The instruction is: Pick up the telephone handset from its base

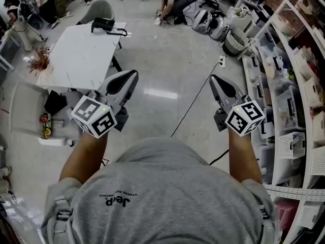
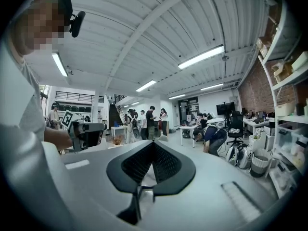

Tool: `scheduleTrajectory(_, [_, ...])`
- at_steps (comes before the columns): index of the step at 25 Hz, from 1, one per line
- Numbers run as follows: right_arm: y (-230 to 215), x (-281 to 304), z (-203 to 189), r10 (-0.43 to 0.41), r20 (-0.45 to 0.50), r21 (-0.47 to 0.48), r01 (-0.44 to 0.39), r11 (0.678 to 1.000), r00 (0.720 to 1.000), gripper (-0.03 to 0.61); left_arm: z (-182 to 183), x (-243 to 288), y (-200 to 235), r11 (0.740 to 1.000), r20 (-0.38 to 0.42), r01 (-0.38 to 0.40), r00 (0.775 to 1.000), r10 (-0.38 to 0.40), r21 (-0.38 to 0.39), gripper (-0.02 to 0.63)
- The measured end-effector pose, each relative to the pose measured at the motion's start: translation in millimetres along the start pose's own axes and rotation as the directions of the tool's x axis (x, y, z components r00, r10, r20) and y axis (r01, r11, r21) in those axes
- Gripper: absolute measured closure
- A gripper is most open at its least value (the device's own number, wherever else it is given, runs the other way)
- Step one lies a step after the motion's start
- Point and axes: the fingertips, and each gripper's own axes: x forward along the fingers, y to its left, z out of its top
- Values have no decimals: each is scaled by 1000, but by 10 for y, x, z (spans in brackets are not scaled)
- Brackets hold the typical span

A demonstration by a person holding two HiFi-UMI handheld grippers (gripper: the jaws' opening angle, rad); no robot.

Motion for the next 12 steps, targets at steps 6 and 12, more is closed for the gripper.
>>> scheduleTrajectory(6, [-27, -30, -26, 11, 5, -6, -11, 1000, 1000, 575, -41, 72, -32, 1000, -16, 8, 1000, -8, -3, 552])
scheduleTrajectory(12, [-259, -156, 32, -10, 31, 7, 10, 1000, 999, 572, -126, 295, -167, 998, -43, 47, 998, -49, -43, 307])
